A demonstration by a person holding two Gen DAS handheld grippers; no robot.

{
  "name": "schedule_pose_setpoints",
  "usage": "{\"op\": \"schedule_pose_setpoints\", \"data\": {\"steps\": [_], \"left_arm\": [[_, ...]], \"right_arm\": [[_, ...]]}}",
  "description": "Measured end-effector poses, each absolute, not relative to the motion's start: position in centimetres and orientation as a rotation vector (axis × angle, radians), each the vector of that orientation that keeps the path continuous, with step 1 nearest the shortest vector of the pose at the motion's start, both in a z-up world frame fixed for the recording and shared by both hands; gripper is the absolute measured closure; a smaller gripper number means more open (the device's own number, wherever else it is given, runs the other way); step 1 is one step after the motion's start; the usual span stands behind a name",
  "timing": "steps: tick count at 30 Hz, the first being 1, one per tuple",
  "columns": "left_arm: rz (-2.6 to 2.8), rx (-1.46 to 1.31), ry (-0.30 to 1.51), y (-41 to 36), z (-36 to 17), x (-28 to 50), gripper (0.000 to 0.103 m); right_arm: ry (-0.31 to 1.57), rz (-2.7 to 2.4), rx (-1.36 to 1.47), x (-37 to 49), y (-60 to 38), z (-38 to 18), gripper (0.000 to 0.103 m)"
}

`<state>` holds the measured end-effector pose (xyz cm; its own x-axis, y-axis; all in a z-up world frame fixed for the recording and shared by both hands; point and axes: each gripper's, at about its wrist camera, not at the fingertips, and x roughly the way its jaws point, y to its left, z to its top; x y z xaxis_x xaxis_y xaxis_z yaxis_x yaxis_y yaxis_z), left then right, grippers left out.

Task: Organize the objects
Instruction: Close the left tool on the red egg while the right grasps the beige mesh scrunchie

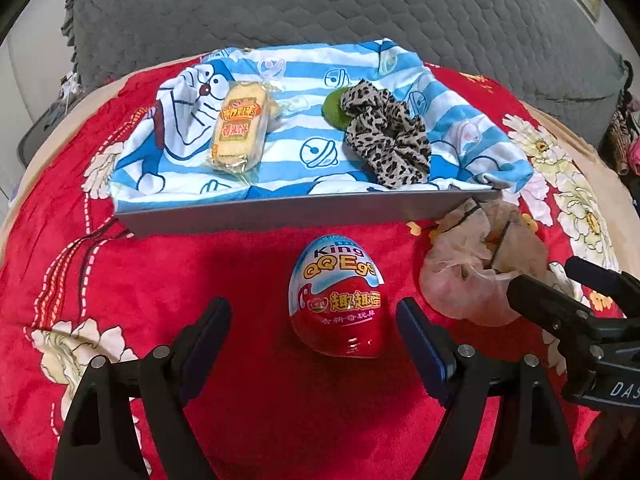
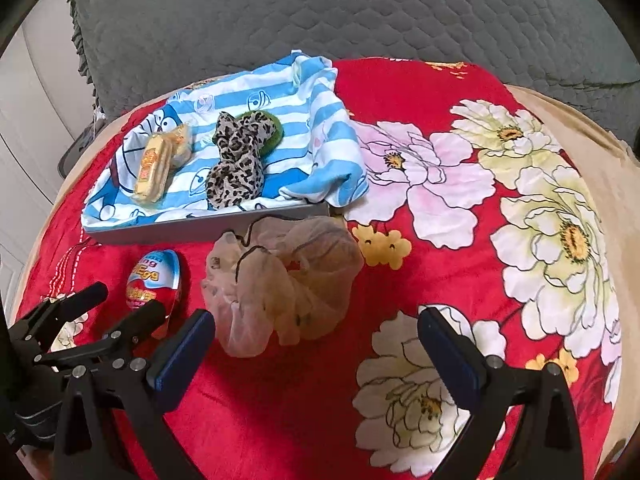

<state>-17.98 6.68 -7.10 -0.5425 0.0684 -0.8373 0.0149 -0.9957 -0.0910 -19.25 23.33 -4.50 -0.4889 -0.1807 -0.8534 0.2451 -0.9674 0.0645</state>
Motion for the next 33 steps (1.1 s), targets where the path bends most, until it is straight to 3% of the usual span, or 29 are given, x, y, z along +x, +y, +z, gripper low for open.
{"op": "schedule_pose_setpoints", "data": {"steps": [28,32,33], "left_arm": [[2.698,-1.471,-0.137,7.1,-9.3,-19.7,0.018],[2.685,-1.472,-0.104,7.3,-9.4,-19.7,0.022],[2.680,-1.473,-0.091,7.4,-9.4,-19.7,0.028]], "right_arm": [[0.120,-2.484,1.445,-21.5,22.2,-7.1,0.001],[0.123,-2.485,1.445,-21.5,22.1,-7.1,0.002],[0.121,-2.485,1.446,-21.5,22.2,-7.1,0.003]]}}
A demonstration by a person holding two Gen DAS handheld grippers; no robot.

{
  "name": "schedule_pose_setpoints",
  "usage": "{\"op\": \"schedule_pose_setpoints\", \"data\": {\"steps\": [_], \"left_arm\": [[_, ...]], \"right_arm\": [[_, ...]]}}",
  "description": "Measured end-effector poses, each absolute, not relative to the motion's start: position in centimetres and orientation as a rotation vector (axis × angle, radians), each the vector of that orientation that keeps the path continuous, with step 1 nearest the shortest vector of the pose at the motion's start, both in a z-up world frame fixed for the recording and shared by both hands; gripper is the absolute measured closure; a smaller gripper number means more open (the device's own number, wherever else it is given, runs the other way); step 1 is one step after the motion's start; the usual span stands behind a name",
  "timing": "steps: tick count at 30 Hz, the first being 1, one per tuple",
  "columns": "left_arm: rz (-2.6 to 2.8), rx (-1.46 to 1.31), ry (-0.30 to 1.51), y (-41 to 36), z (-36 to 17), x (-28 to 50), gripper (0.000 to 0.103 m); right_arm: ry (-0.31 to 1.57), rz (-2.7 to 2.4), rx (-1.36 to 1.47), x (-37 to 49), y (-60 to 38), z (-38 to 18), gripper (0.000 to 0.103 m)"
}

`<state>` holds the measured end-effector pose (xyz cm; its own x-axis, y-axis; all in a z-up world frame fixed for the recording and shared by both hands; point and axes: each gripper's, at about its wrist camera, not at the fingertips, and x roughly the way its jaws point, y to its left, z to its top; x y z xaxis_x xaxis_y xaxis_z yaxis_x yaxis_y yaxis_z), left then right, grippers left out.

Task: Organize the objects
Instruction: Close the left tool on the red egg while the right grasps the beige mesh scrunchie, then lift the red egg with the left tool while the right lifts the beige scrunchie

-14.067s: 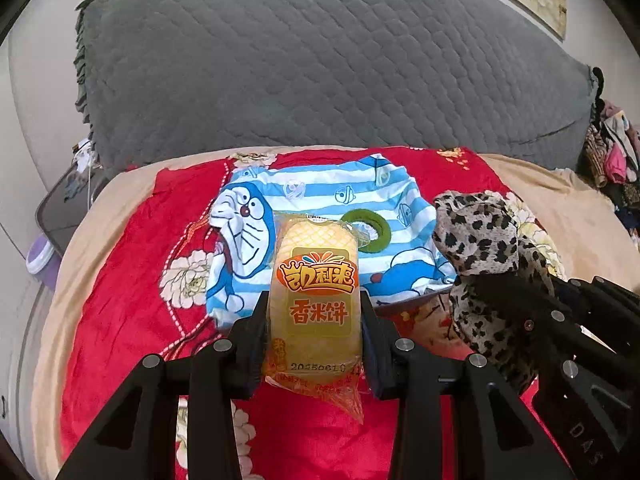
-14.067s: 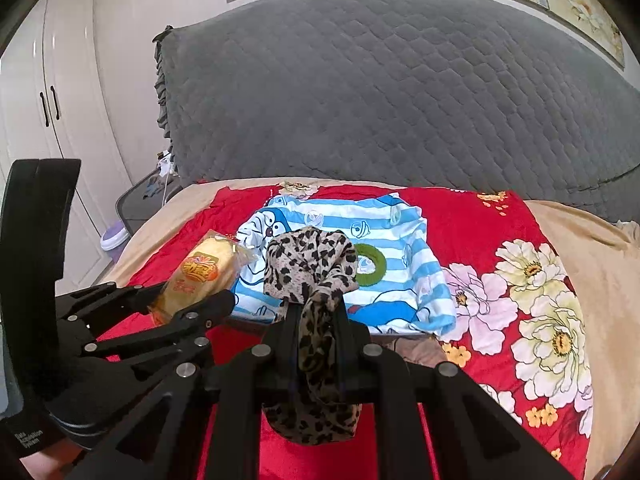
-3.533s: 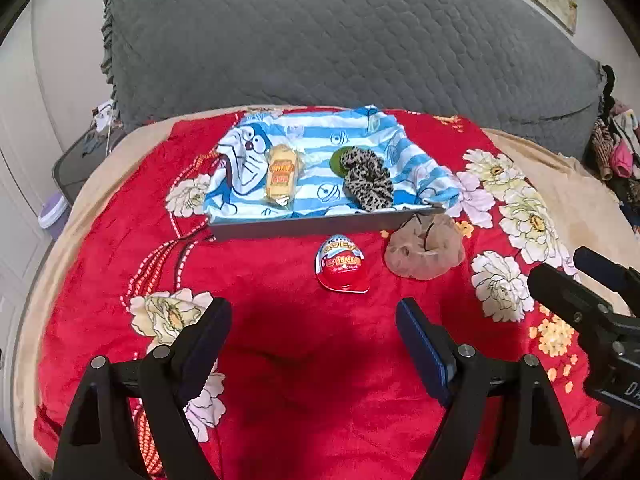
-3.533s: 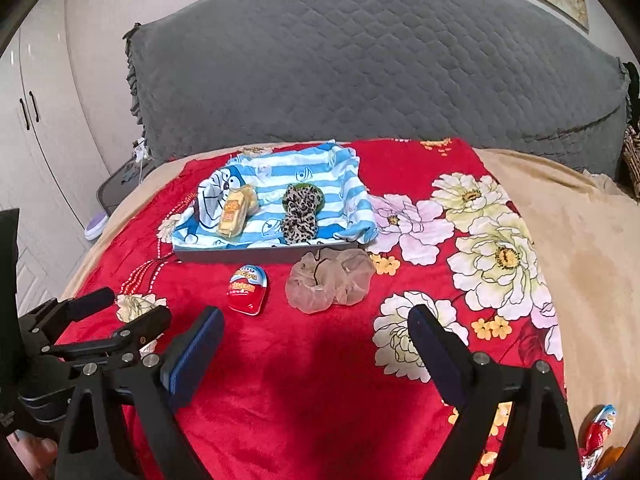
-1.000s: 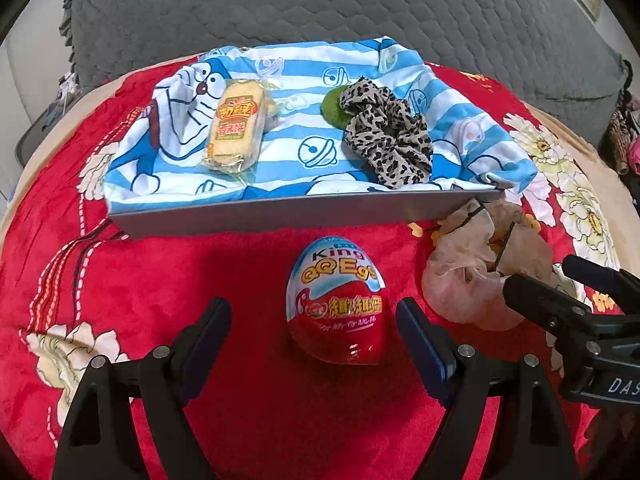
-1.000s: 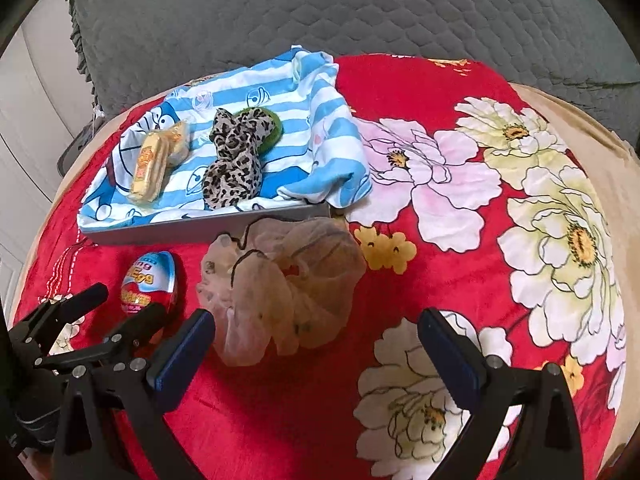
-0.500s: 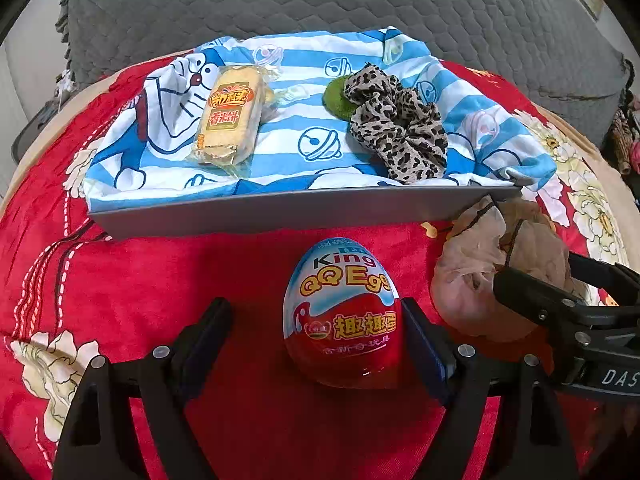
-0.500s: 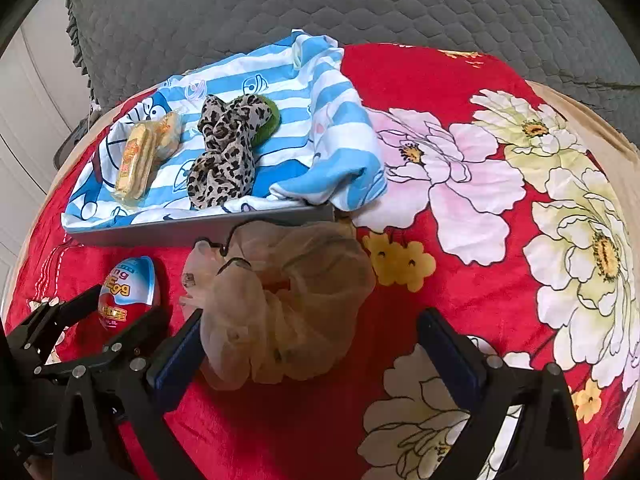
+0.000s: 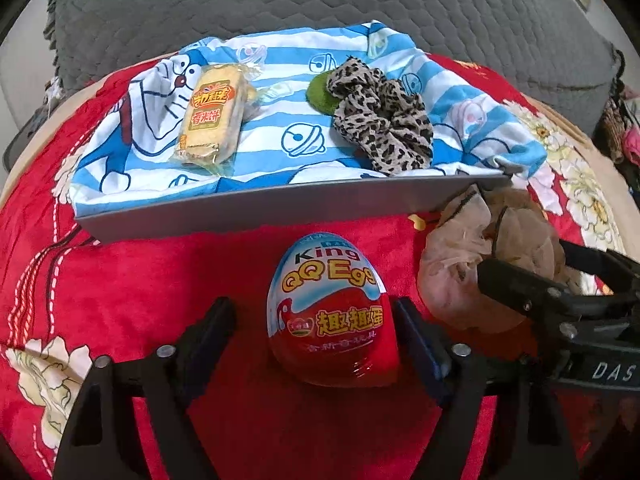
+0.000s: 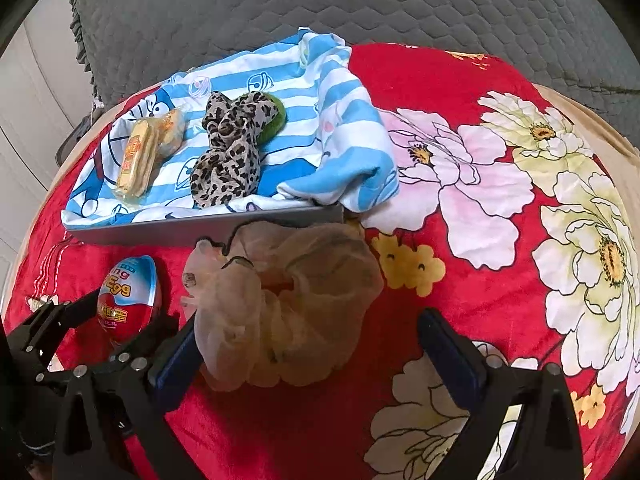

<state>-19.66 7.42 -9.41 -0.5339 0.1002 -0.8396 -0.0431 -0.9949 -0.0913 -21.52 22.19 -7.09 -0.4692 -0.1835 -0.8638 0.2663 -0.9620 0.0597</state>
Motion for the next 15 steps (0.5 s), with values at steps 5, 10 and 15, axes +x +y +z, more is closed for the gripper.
{"op": "schedule_pose_setpoints", "data": {"steps": [5,10,15], "left_arm": [[2.661,-1.481,-0.099,7.41,-9.32,-19.68,0.040],[2.638,-1.498,-0.112,7.38,-9.23,-19.97,0.046],[2.629,-1.495,-0.086,7.54,-9.18,-19.89,0.047]], "right_arm": [[0.123,-2.488,1.449,-21.57,22.13,-7.09,0.011],[0.130,-2.482,1.447,-21.52,21.95,-7.07,0.024],[0.129,-2.476,1.452,-21.51,21.85,-7.14,0.031]]}}
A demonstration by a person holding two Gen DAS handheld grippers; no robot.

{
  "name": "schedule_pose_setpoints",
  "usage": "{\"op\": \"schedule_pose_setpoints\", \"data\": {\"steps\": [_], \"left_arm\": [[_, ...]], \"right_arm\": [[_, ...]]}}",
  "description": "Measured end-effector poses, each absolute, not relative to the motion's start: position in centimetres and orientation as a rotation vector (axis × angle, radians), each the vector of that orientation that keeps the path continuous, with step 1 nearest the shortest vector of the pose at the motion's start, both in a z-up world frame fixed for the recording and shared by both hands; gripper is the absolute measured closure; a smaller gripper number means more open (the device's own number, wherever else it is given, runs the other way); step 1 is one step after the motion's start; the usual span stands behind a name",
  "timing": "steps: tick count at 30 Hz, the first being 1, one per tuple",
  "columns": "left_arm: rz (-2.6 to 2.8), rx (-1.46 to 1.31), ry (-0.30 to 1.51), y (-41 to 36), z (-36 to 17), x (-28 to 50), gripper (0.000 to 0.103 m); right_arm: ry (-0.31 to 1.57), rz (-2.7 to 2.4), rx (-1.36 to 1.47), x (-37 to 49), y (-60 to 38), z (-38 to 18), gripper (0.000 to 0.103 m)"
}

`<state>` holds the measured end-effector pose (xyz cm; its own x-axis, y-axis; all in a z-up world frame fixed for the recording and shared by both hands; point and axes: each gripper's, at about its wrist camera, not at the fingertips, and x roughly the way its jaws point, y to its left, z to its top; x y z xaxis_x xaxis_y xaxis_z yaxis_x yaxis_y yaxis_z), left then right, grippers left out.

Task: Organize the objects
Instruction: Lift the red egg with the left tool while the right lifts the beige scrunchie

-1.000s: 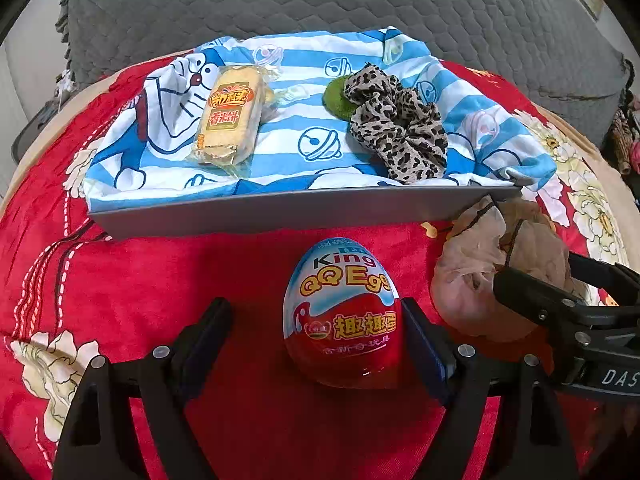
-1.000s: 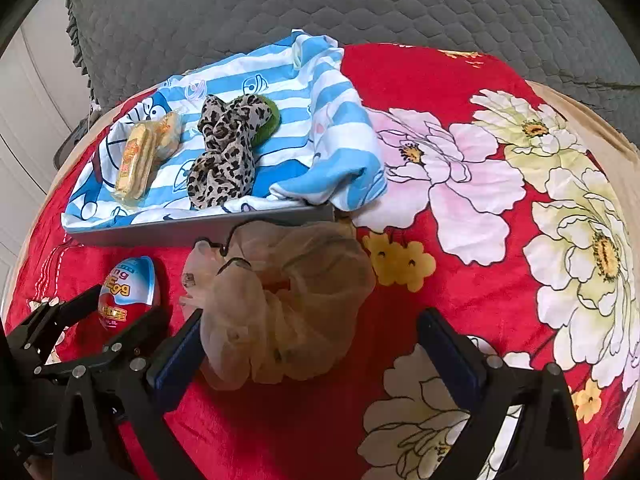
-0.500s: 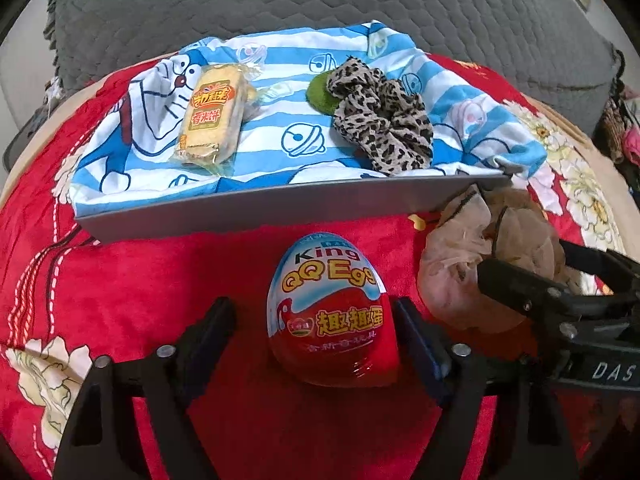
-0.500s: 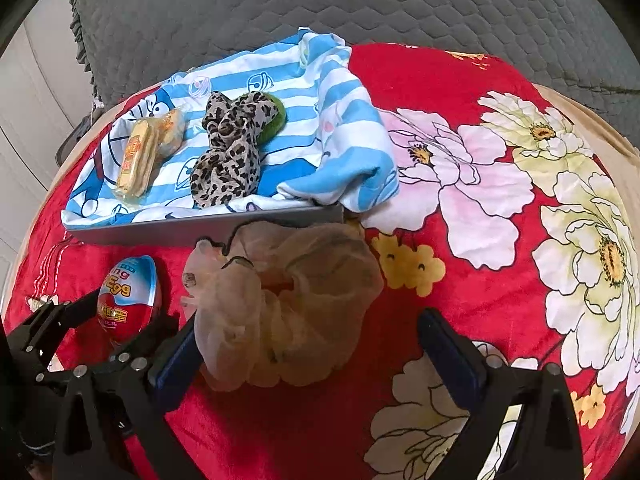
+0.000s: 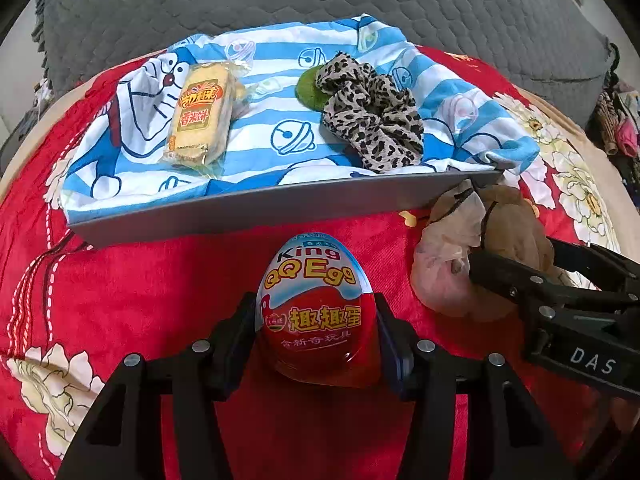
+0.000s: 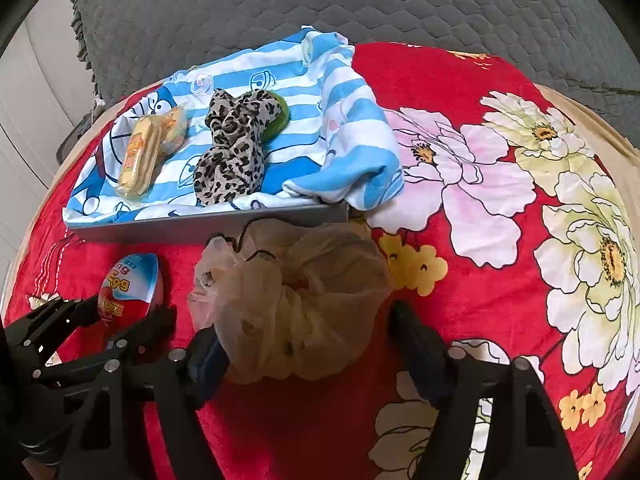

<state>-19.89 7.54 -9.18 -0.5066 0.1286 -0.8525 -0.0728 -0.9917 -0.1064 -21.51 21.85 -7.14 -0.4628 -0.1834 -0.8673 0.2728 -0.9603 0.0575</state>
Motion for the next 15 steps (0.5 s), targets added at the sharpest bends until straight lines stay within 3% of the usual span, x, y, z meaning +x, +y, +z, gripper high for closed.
{"op": "schedule_pose_setpoints", "data": {"steps": [4,15], "left_arm": [[2.628,-1.492,-0.064,7.78,-9.14,-19.85,0.047],[2.623,-1.471,-0.136,7.28,-8.99,-19.76,0.047]], "right_arm": [[0.131,-2.480,1.461,-21.58,21.90,-7.20,0.038],[0.120,-2.492,1.445,-21.40,22.15,-6.97,0.071]]}}
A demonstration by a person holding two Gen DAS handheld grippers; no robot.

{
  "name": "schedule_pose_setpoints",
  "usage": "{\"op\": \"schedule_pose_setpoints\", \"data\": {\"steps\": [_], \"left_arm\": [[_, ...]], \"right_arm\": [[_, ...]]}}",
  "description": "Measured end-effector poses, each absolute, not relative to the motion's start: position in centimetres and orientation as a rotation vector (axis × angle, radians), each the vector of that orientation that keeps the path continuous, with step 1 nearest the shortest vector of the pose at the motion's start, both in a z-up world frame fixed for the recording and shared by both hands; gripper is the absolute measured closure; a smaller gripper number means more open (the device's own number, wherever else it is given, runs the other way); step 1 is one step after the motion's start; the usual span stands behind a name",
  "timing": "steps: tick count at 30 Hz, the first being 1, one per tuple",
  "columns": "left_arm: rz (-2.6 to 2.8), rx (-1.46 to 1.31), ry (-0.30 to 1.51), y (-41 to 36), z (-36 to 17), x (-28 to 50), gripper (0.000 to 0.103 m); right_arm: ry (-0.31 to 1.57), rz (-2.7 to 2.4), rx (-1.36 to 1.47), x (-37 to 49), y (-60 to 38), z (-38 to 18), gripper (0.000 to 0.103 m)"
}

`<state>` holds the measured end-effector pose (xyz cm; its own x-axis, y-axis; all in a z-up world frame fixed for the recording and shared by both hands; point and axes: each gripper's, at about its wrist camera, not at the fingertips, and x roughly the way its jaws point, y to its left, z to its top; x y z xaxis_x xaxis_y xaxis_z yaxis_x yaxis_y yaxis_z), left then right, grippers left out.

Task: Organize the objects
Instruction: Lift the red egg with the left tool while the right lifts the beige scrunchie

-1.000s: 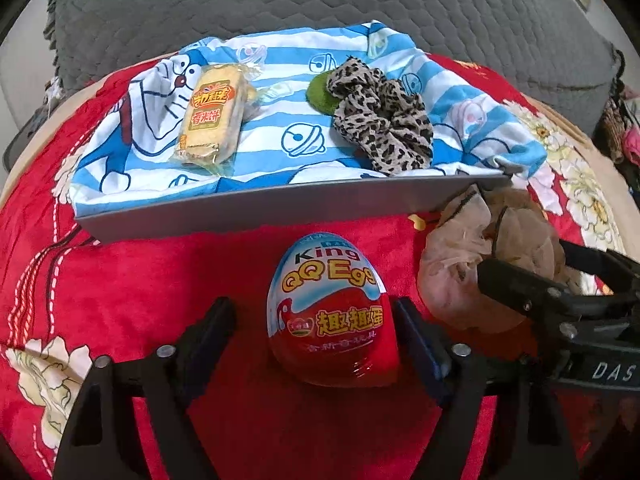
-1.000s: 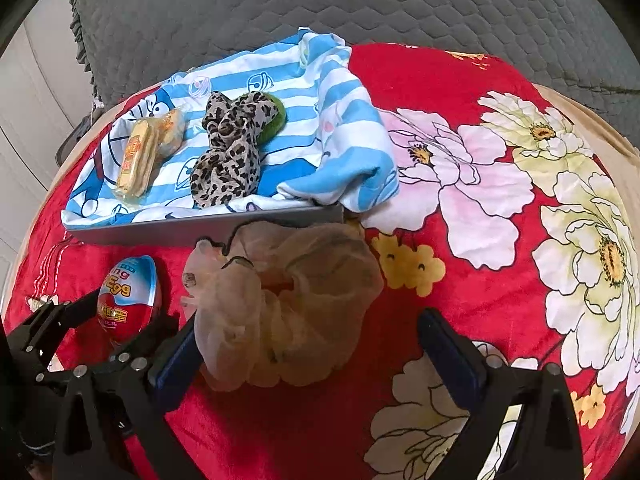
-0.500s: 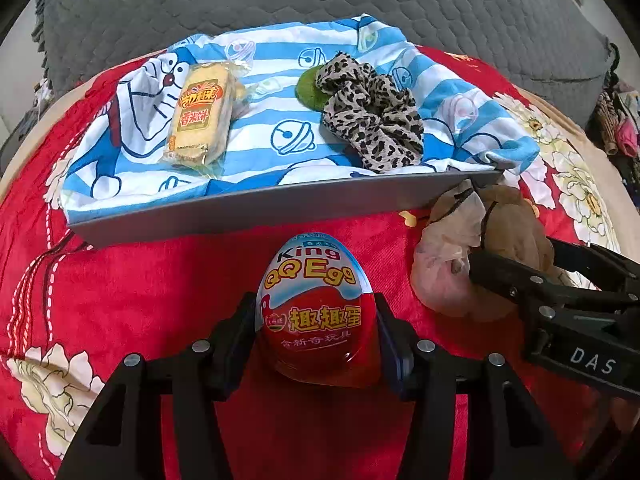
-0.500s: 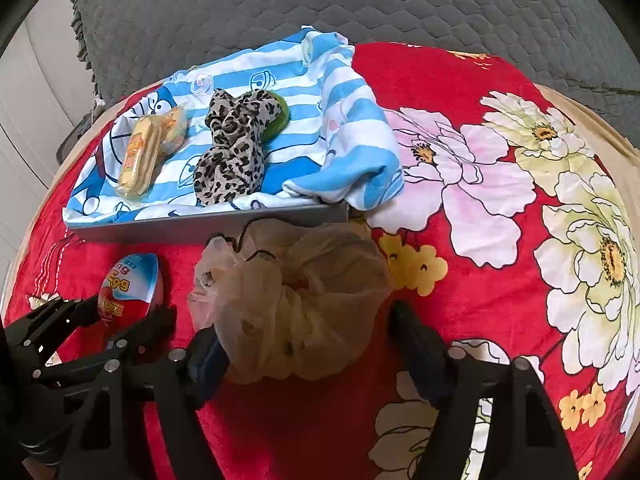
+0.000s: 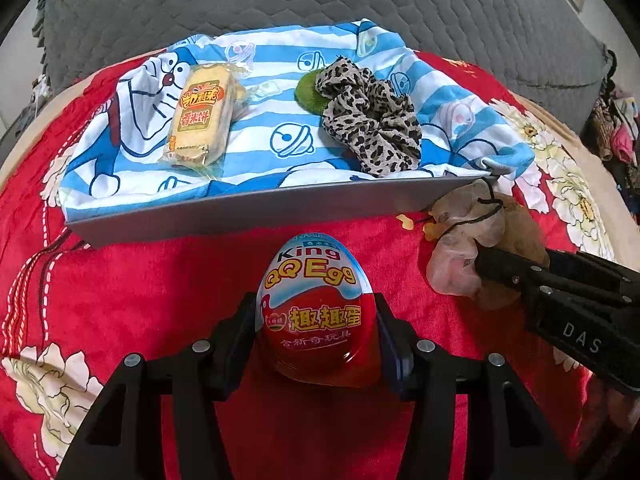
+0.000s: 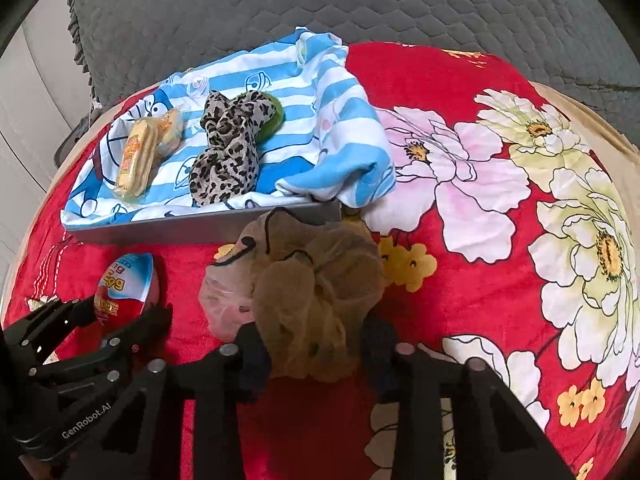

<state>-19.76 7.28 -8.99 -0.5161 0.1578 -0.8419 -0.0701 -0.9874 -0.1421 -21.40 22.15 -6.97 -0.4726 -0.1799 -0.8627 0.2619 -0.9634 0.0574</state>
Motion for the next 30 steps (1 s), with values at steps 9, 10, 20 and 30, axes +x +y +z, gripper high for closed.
{"op": "schedule_pose_setpoints", "data": {"steps": [9,10,20,30], "left_arm": [[2.628,-1.458,-0.180,6.7,-8.8,-19.5,0.047],[2.626,-1.459,-0.184,6.7,-8.7,-19.4,0.047],[2.629,-1.439,-0.200,6.6,-7.7,-18.2,0.047],[2.651,-1.429,-0.188,6.0,-6.2,-15.8,0.047]], "right_arm": [[0.125,-2.507,1.416,-20.7,22.0,-6.1,0.074],[0.119,-2.508,1.413,-20.6,22.1,-5.9,0.074],[0.111,-2.474,1.395,-17.9,21.6,-4.8,0.077],[0.153,-2.456,1.352,-15.0,20.3,-3.6,0.081]]}}
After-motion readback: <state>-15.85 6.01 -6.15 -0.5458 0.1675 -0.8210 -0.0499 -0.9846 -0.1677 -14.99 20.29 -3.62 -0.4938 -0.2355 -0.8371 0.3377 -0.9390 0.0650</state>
